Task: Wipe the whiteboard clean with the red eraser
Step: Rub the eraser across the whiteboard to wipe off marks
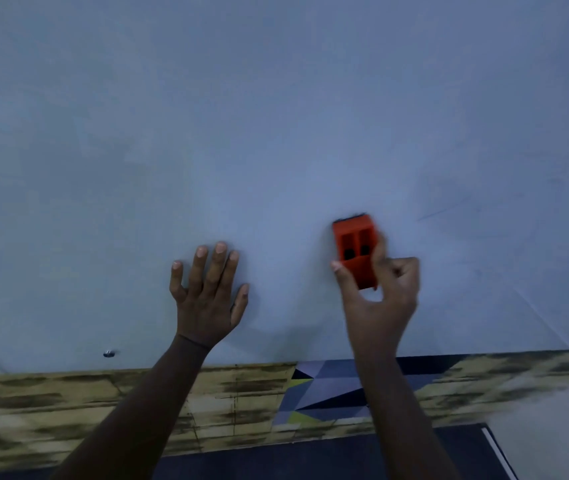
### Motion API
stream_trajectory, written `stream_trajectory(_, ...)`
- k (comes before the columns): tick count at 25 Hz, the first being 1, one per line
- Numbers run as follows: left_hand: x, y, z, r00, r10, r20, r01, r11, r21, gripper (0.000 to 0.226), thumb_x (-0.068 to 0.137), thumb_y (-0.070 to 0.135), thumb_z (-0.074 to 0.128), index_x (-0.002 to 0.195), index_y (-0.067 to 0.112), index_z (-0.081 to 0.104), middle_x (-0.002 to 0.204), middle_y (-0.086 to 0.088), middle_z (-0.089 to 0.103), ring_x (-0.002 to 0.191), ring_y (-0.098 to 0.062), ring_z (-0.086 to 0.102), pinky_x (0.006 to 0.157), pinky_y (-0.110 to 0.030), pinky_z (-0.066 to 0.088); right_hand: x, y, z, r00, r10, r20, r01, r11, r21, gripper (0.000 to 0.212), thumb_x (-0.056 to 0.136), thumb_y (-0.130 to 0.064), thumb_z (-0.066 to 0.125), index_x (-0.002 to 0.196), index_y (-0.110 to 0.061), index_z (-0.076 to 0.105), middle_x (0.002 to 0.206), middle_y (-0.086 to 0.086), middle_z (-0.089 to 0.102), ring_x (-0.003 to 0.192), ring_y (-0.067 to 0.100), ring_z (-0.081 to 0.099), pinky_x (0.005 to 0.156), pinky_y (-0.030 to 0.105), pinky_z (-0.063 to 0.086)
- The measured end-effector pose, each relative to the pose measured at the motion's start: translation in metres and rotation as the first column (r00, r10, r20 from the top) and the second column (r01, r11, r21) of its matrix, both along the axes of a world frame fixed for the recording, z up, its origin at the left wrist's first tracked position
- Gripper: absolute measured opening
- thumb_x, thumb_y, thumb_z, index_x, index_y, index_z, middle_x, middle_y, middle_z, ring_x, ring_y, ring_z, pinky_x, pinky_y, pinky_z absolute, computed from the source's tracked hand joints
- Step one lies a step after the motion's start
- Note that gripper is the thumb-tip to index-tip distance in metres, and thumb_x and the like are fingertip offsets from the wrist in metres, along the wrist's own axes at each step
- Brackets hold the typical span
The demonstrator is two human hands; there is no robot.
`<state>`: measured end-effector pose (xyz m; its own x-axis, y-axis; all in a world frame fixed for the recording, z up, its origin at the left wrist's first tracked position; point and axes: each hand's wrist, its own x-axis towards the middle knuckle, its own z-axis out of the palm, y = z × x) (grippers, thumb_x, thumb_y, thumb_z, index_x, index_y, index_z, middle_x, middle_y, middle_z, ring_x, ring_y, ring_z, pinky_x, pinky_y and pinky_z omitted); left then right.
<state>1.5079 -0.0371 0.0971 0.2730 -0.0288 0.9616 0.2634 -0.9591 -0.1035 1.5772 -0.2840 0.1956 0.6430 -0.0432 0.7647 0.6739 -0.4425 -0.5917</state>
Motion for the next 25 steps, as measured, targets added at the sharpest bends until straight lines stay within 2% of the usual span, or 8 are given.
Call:
stream_trajectory(2, -0.003, -0.005, 0.002, 1.0, 0.009, -0.007, -0.009, 1.0, -0.008, 0.075, 0.104, 0.038, 0.05, 0.168, 0.011, 0.023, 0.178, -0.007, 0.011, 0.164, -0.028, 0.011, 0.132, -0.053, 0.005, -0.007, 0.007, -0.038, 0.996, 0.08, 0.031, -0.069, 0.959, -0.274, 0.066, 0.082, -0.047, 0.081, 0.141, -0.022, 0.064, 0.1, 0.006, 0.048, 0.088, 0.024, 0.047, 0.073, 0.039, 0.043)
stream_trajectory(5, -0.009, -0.02, 0.006, 0.999, 0.027, -0.028, -0.029, 0.995, -0.093, 0.07, 0.105, 0.032, 0.053, 0.166, 0.01, 0.027, 0.177, -0.009, 0.015, 0.164, -0.029, 0.013, 0.13, -0.056, 0.01, -0.015, 0.007, -0.11, 0.989, 0.107, 0.105, -0.013, 0.761, -0.649, 0.064, 0.082, -0.046, 0.084, 0.141, -0.032, 0.063, 0.101, 0.007, 0.05, 0.087, 0.026, 0.047, 0.075, 0.038, 0.035)
stream_trajectory(9, -0.018, -0.036, 0.024, 0.999, 0.041, -0.001, -0.04, 0.984, -0.172, 0.058, 0.101, 0.026, 0.062, 0.154, 0.012, 0.046, 0.159, -0.012, 0.04, 0.154, -0.031, 0.033, 0.12, -0.057, 0.03, -0.008, -0.011, -0.151, 0.979, 0.185, 0.089, -0.045, 0.617, -0.786, 0.073, 0.071, -0.048, 0.092, 0.136, -0.036, 0.062, 0.102, 0.003, 0.047, 0.085, 0.025, 0.048, 0.072, 0.039, 0.038)
stream_trajectory(12, -0.018, -0.036, 0.053, 0.997, 0.077, 0.025, -0.073, 0.987, -0.146, 0.048, 0.095, 0.019, 0.066, 0.142, 0.016, 0.057, 0.147, -0.012, 0.048, 0.135, -0.036, 0.048, 0.107, -0.055, 0.039, -0.005, -0.007, -0.115, 0.968, 0.203, 0.15, -0.043, 0.72, -0.693, 0.076, 0.076, -0.052, 0.086, 0.143, -0.037, 0.054, 0.1, 0.001, 0.048, 0.086, 0.024, 0.046, 0.07, 0.039, 0.039)
stream_trajectory(15, -0.008, -0.044, 0.1, 0.996, 0.077, 0.047, -0.071, 0.991, -0.117, 0.043, 0.096, 0.019, 0.064, 0.139, 0.017, 0.058, 0.146, -0.012, 0.05, 0.132, -0.037, 0.051, 0.104, -0.056, 0.04, -0.003, 0.0, -0.045, 0.954, 0.19, 0.233, -0.038, 0.845, -0.533, 0.071, 0.083, -0.043, 0.08, 0.148, -0.034, 0.053, 0.1, 0.005, 0.049, 0.086, 0.027, 0.048, 0.071, 0.039, 0.039)
stream_trajectory(18, 0.005, -0.051, 0.151, 0.994, 0.065, 0.085, -0.058, 0.995, -0.081, 0.04, 0.099, 0.023, 0.06, 0.139, 0.018, 0.058, 0.146, -0.011, 0.049, 0.131, -0.036, 0.052, 0.102, -0.055, 0.04, 0.009, -0.008, 0.025, 0.966, 0.09, 0.241, -0.016, 0.956, -0.292, 0.065, 0.087, -0.039, 0.076, 0.149, -0.031, 0.058, 0.104, 0.006, 0.047, 0.09, 0.029, 0.047, 0.076, 0.041, 0.037)
stream_trajectory(22, 0.019, -0.053, 0.207, 0.987, 0.062, 0.151, -0.059, 0.998, -0.026, 0.038, 0.102, 0.025, 0.055, 0.139, 0.017, 0.06, 0.146, -0.01, 0.05, 0.13, -0.034, 0.051, 0.101, -0.053, 0.036, 0.047, -0.052, 0.087, 0.979, -0.056, 0.197, 0.064, 0.997, -0.034, 0.066, 0.089, -0.036, 0.079, 0.15, -0.026, 0.056, 0.105, 0.012, 0.05, 0.094, 0.031, 0.047, 0.082, 0.048, 0.042)
stream_trajectory(25, 0.029, -0.05, 0.239, 0.98, 0.051, 0.191, -0.049, 0.999, -0.015, 0.043, 0.103, 0.027, 0.051, 0.145, 0.018, 0.054, 0.153, -0.009, 0.044, 0.141, -0.032, 0.045, 0.105, -0.053, 0.033, 0.063, -0.074, 0.102, 0.986, -0.075, 0.15, 0.064, 0.995, 0.076, 0.07, 0.09, -0.038, 0.079, 0.153, -0.026, 0.051, 0.108, 0.008, 0.046, 0.099, 0.016, 0.038, 0.086, 0.054, 0.05)
